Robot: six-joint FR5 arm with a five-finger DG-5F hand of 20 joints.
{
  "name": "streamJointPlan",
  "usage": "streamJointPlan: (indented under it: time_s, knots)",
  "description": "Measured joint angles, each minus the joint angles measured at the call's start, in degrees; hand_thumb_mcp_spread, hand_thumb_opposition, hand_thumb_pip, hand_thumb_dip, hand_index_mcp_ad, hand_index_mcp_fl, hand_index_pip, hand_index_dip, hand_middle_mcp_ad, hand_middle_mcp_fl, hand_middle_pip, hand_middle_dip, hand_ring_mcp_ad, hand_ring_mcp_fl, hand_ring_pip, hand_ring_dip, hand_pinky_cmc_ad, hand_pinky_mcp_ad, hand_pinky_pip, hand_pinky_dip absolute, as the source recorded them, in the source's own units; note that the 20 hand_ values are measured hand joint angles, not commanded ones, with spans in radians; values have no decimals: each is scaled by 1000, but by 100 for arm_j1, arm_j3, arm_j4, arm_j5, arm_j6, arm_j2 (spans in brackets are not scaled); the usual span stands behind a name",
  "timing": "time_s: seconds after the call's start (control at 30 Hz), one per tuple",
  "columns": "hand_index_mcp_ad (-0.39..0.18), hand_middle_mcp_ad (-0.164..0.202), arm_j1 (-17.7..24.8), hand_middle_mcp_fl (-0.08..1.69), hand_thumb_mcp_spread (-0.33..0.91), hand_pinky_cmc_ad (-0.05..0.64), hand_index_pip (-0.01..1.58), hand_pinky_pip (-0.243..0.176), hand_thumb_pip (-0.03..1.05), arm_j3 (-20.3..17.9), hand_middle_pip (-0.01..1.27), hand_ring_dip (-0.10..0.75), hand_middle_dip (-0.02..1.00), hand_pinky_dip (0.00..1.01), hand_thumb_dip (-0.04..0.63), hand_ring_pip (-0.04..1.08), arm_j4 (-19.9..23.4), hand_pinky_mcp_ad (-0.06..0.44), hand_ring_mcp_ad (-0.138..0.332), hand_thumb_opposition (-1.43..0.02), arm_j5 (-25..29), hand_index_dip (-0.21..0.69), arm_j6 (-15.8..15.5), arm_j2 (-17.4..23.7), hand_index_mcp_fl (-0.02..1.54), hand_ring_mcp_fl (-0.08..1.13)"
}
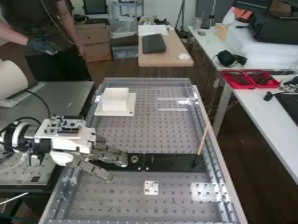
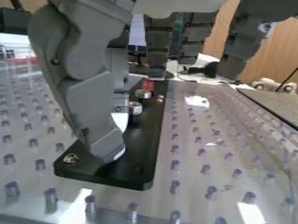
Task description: Grab the smaller nut and place it in the white container
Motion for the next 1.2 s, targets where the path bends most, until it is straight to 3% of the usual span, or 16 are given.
streamJointPlan:
  time_s: [0.63,0.97,1.2]
  knots:
    - [-237,49,193,131,600,354,1491,35,562,6,136,138,286,195,204,103,-182,293,93,-923,-388,38,94,512,412,16]
    - [-237,45,714,164,600,354,1491,37,562,132,136,138,286,195,204,103,-591,297,94,-923,-933,38,-84,861,412,16]
    - [-237,42,1224,176,600,353,1494,37,562,242,136,138,286,195,204,103,-682,293,91,-923,-1369,38,-20,1008,412,12]
